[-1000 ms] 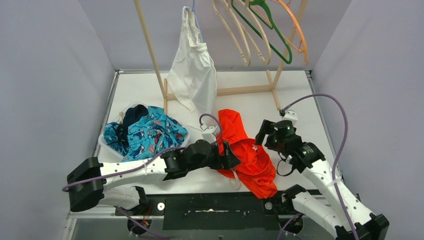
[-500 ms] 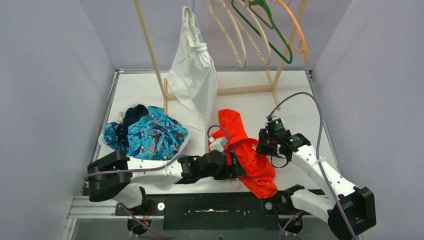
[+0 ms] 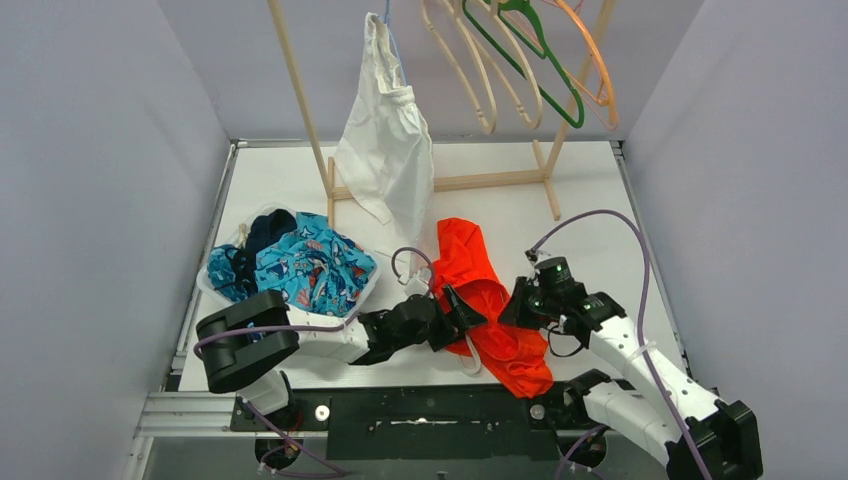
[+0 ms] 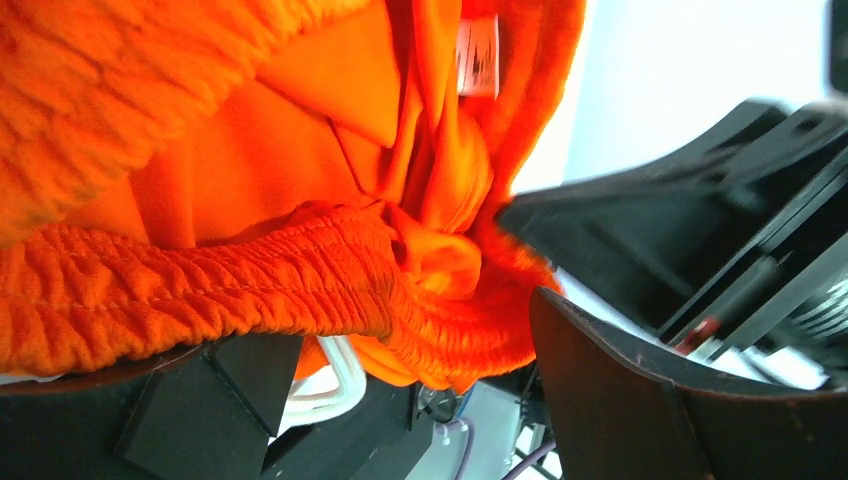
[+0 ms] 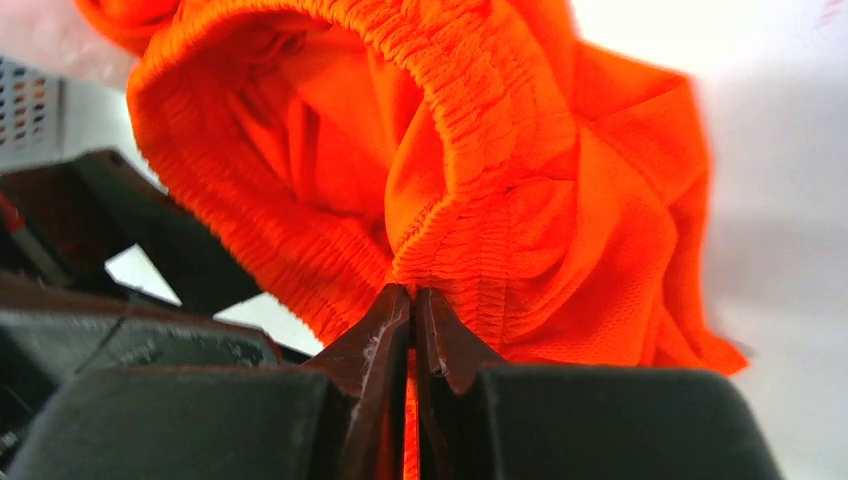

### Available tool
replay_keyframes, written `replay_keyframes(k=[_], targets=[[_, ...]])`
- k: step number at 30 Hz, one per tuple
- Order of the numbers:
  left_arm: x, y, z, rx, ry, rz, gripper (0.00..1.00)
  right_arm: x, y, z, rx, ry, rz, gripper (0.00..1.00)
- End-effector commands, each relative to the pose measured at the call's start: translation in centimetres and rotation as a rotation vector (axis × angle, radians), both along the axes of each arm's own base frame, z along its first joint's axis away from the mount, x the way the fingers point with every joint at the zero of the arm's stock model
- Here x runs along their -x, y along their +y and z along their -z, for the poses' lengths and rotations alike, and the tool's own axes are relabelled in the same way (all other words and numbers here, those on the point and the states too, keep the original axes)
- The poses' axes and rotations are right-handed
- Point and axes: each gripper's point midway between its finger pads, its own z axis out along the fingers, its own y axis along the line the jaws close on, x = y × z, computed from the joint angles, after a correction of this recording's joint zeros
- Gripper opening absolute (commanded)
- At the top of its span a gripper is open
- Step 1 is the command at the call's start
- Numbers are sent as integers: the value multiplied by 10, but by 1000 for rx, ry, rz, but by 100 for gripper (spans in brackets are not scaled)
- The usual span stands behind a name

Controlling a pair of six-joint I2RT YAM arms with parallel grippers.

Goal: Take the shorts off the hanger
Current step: Pick up the shorts at the center of the board.

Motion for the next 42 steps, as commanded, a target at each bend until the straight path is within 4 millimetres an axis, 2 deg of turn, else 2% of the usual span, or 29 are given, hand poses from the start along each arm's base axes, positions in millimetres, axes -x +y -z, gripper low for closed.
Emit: replay_keyframes(k=[1, 5, 6, 9, 14, 18, 24, 28, 30, 31, 32, 33, 35, 39, 42], targets=[[-26, -14, -37, 147, -39, -70, 82, 17, 34, -7, -190, -9, -86, 0], [-28, -19, -35, 132, -50, -54, 82, 36, 56, -2, -245, 7, -172, 0], [-29, -24, -40, 143, -56, -49, 82, 39, 59, 1, -242, 11, -181, 0], [-29, -24, -38, 138, -47, -48, 82, 48, 66, 4, -239, 25, -215, 0], [-31, -25, -38, 96, -63, -34, 82, 63, 71, 1, -249, 16, -294, 0], [-36, -20, -29, 67, -36, -63, 82, 73, 77, -1, -307, 12, -320, 0], [-49, -15, -19, 50, -18, -92, 81, 80, 74, 0, -326, -3, -338, 0], [-49, -21, -12, -21, -39, -52, 63, 79, 77, -7, -342, -27, -349, 0], [-48, -20, -9, -53, -52, -36, 53, 78, 78, -11, -342, -30, -351, 4], [-47, -19, -9, -65, -60, -29, 40, 77, 78, -14, -337, -36, -351, 11], [-46, -18, -9, -76, -72, -21, 29, 73, 76, -17, -315, -44, -333, 24], [-45, -17, -9, -93, -85, -16, 23, 66, 72, -22, -285, -59, -301, 36], [-44, -12, -9, -132, -106, -13, 11, 53, 60, -33, -202, -103, -245, 44], [-34, -5, -11, -212, -166, 16, 0, 22, 30, -67, -66, -253, -91, 51], [-25, 1, -21, -295, -241, 40, 0, 0, 0, -97, 7, -364, 83, 52]])
